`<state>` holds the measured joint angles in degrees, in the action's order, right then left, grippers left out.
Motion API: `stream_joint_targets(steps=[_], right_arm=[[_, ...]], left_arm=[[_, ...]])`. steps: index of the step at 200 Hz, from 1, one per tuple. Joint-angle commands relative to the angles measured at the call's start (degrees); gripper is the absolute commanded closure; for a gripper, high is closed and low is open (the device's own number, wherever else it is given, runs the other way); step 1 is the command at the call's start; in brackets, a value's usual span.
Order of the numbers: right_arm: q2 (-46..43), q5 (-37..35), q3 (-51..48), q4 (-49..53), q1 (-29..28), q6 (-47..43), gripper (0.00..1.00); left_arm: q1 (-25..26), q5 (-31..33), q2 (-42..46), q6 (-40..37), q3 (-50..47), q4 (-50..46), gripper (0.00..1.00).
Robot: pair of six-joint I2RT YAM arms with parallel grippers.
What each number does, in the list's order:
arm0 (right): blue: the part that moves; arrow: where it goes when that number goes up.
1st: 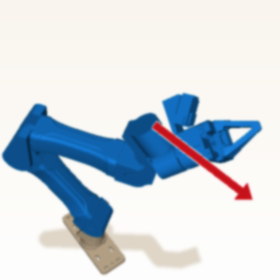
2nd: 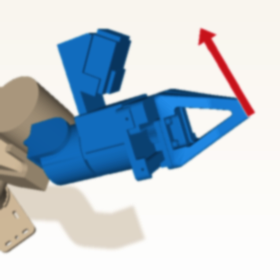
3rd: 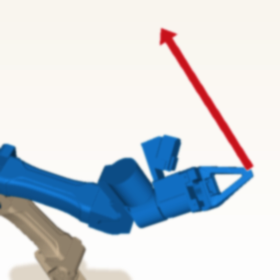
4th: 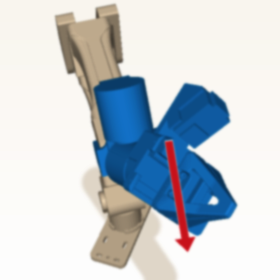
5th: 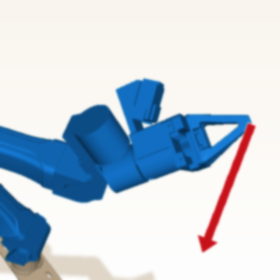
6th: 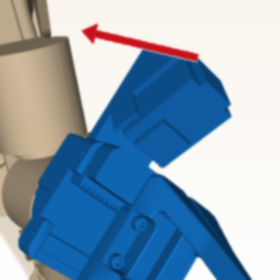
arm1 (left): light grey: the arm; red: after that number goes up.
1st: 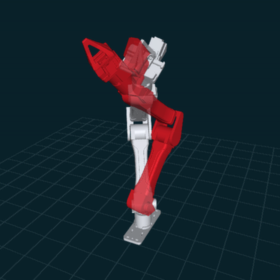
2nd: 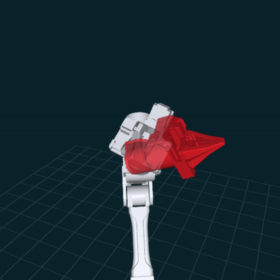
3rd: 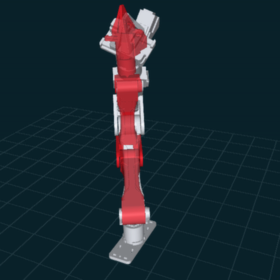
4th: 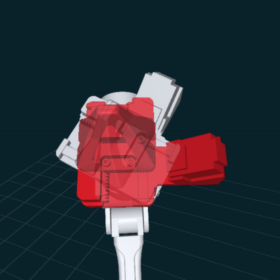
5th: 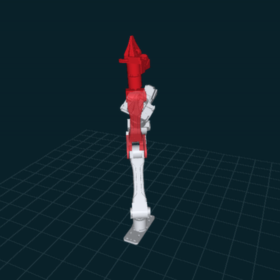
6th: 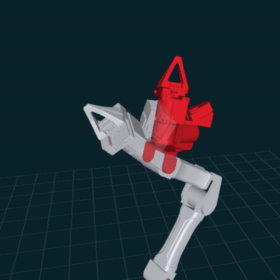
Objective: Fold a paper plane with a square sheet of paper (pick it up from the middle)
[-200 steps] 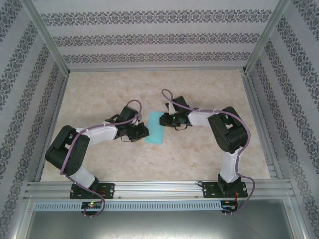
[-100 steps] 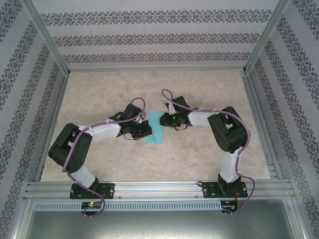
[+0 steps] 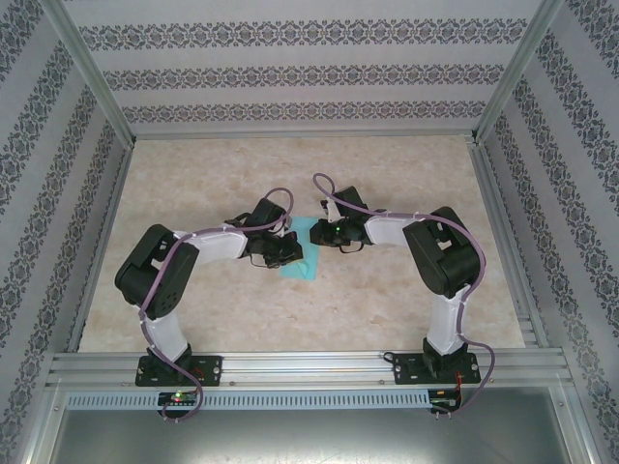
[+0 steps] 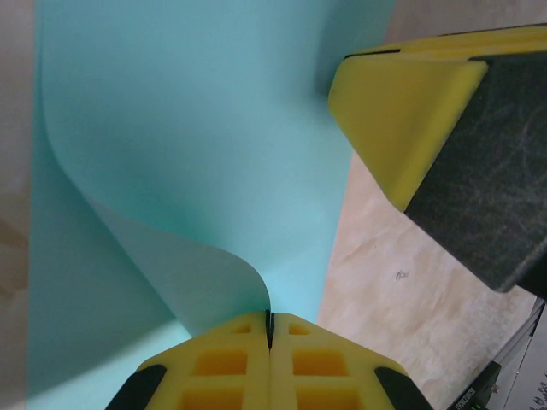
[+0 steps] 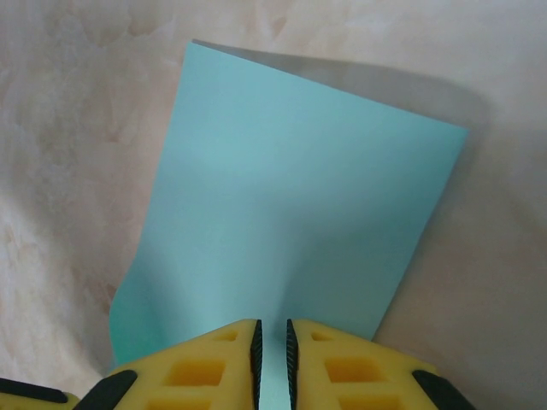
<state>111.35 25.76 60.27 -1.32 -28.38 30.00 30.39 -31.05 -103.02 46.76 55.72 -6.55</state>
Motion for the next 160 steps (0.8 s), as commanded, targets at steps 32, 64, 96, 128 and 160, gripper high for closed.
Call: stream_joint_targets(steps=[32, 64, 96, 128, 160], right_arm=[[1.93, -0.45, 0.73, 1.15, -0.8, -1.11, 0.81], [1.94, -0.45, 0.64, 1.25, -0.8, -1.17, 0.81], [2.03, -0.43, 0.74, 1.23, -0.71, -1.17, 0.81], [1.86, -0.35, 0.82, 1.32, -0.62, -1.26, 0.81], [1.77, -0.36, 0.84, 1.35, -0.54, -1.43, 0.81]], left_arm=[[0.68, 0.92, -2.94, 0.43, 3.21, 2.5, 0.94], [0.67, 1.37, -4.43, 0.52, 4.21, 2.77, 0.94], [0.72, 1.68, -5.55, 0.79, 4.92, 3.29, 0.94], [0.81, 1.65, -6.49, 0.52, 5.53, 3.05, 0.94], [0.95, 1.9, -7.14, 0.43, 5.63, 3.04, 0.94]])
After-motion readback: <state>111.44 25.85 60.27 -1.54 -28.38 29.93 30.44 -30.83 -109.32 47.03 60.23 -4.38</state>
